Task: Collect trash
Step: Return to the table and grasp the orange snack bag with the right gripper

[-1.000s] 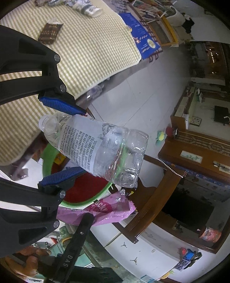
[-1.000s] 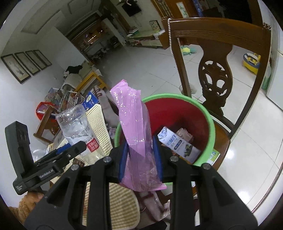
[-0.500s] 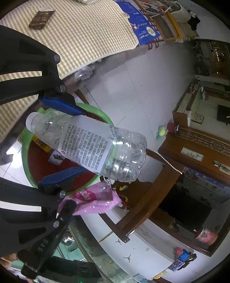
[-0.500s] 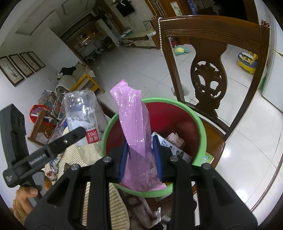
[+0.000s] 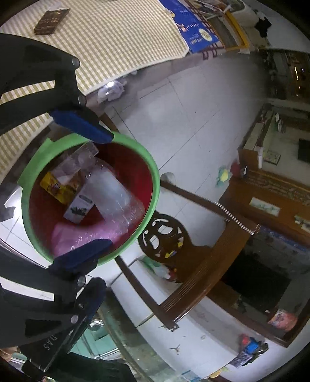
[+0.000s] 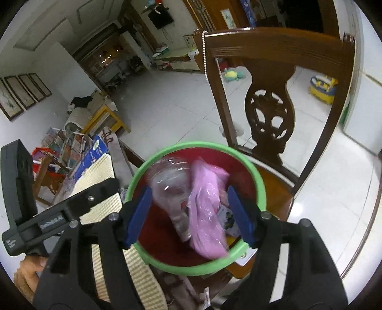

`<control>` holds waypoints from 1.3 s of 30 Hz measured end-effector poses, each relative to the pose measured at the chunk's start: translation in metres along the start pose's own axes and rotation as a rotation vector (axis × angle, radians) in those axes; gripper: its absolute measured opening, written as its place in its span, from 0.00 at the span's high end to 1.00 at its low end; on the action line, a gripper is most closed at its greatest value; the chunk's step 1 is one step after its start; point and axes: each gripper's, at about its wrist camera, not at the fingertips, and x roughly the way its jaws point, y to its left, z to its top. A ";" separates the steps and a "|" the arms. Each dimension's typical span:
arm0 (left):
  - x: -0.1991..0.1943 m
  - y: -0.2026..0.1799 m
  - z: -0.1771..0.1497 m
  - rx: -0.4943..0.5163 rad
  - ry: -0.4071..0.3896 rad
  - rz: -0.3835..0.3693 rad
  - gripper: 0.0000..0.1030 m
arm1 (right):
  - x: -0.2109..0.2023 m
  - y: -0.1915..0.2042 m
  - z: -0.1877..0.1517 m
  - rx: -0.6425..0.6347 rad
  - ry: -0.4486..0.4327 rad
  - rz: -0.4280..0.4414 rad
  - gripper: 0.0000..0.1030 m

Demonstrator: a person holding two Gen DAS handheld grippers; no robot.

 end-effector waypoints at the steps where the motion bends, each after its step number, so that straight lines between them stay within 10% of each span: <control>1: -0.002 0.005 -0.002 -0.002 0.001 0.007 0.22 | -0.001 0.002 -0.001 0.001 -0.006 -0.003 0.30; 18: -0.120 0.159 -0.061 -0.123 -0.114 0.219 0.22 | 0.026 0.175 -0.075 -0.356 0.106 0.084 0.08; 28: -0.216 0.343 -0.161 -0.469 -0.125 0.472 0.21 | 0.069 0.317 -0.195 -0.676 0.411 0.276 0.05; 37: -0.221 0.423 -0.213 -0.602 -0.071 0.534 0.21 | 0.109 0.346 -0.266 -0.660 0.701 0.340 0.05; 39: -0.213 0.434 -0.214 -0.614 -0.052 0.525 0.21 | 0.113 0.345 -0.276 -0.661 0.742 0.326 0.22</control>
